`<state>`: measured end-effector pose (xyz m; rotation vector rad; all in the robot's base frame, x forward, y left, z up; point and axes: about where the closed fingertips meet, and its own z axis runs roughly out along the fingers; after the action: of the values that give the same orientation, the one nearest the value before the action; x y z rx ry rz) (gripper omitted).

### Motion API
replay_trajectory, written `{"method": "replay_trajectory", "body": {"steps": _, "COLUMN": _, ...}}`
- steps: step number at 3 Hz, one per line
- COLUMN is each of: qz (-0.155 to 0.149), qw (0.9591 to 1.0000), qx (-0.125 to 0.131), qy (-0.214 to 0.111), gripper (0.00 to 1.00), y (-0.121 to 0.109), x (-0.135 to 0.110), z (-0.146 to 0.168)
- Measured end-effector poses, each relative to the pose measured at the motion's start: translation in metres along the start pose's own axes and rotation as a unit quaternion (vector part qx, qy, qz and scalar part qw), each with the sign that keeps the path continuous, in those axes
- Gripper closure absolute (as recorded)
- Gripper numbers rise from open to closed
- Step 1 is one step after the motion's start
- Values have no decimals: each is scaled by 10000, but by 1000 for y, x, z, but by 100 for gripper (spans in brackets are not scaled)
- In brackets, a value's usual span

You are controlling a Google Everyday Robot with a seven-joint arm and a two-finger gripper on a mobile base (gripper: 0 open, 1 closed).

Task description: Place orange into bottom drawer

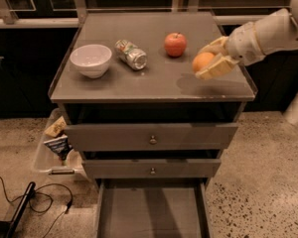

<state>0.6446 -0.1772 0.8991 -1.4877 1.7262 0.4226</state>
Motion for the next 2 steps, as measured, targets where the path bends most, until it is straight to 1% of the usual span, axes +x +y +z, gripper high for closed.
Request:
{"method": "replay_trajectory", "body": {"steps": 1, "qz": -322, "qw": 9988, "qx": 333, "qy": -182, "gripper": 100, "y": 38, "x": -4, "z": -35}}
{"method": "replay_trajectory", "body": {"steps": 2, "qz": -541, "qw": 9955, "qx": 719, "qy": -289, "gripper": 100, "y": 84, "x": -4, "z": -59}}
